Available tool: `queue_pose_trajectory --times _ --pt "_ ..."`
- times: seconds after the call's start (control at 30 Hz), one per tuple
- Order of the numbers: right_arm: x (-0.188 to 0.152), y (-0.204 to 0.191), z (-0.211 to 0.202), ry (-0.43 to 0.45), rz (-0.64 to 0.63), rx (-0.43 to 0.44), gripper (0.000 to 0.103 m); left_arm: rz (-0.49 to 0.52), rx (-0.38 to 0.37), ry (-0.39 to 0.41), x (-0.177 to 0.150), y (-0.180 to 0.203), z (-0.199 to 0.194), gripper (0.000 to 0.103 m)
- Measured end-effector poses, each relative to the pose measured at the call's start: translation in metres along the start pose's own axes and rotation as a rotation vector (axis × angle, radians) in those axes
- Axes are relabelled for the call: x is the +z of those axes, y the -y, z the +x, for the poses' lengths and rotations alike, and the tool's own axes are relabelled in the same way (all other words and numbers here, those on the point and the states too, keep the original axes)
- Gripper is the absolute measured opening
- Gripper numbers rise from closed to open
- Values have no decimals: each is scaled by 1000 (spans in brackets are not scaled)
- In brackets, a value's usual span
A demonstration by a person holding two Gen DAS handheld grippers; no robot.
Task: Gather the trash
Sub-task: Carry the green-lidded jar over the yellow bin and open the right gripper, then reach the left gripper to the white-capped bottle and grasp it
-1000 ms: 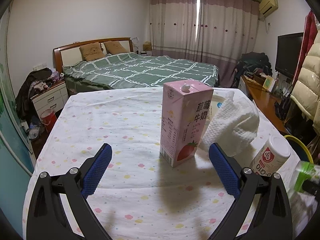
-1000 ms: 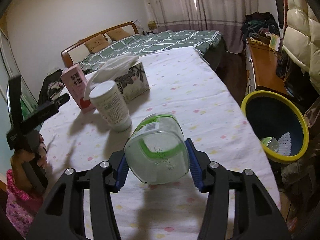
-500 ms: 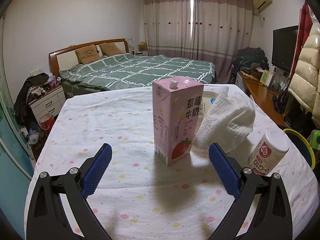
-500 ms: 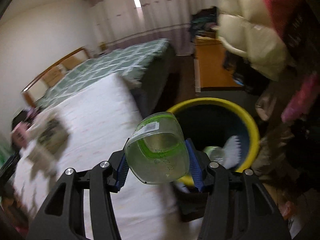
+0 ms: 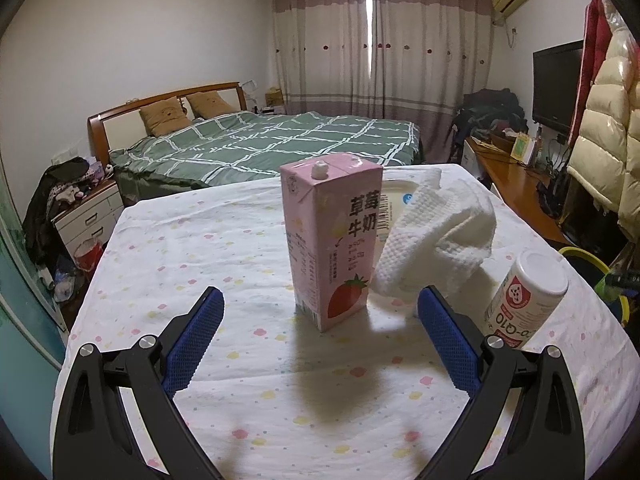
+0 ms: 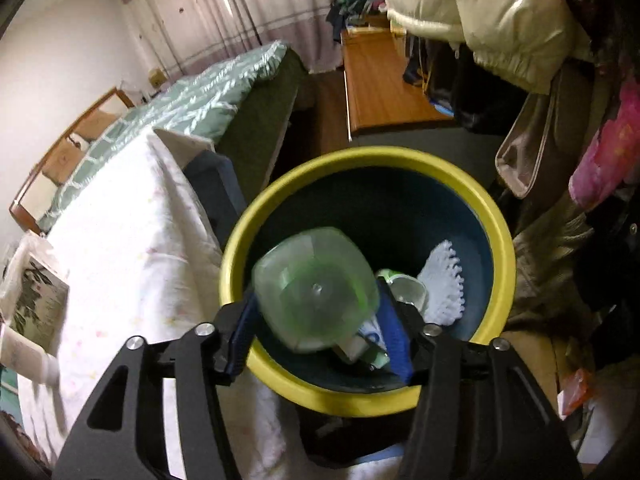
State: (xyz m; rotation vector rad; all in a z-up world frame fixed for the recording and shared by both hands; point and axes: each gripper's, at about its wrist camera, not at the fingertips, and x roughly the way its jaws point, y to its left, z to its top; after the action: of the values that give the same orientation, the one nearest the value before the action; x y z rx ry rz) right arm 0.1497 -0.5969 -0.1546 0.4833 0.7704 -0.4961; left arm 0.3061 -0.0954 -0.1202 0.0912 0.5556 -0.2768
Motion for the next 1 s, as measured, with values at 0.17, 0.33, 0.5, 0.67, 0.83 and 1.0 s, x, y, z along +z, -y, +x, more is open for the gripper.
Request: queue_pose_trajectory --times 0.17,0.33,0.5,0.67,0.83,1.0 --pt "1 -13 -15 41 -35 4 60 14 -13 1 0 4 -1 96" --pt "0 -34 -29 71 -65 57 64 42 -42 2 0 14 -3 96" --pt "-14 -70 -26 78 -158 51 65 98 -80 19 -2 29 -9 96" --pt "-15 -80 -27 89 -178 47 68 173 -195 12 -5 54 -16 96" --pt "-14 -81 -21 59 -176 37 68 298 -276 -36 -11 95 -16 96" --pt "-13 -74 -16 35 -148 42 68 324 -295 -91 -5 119 -2 91"
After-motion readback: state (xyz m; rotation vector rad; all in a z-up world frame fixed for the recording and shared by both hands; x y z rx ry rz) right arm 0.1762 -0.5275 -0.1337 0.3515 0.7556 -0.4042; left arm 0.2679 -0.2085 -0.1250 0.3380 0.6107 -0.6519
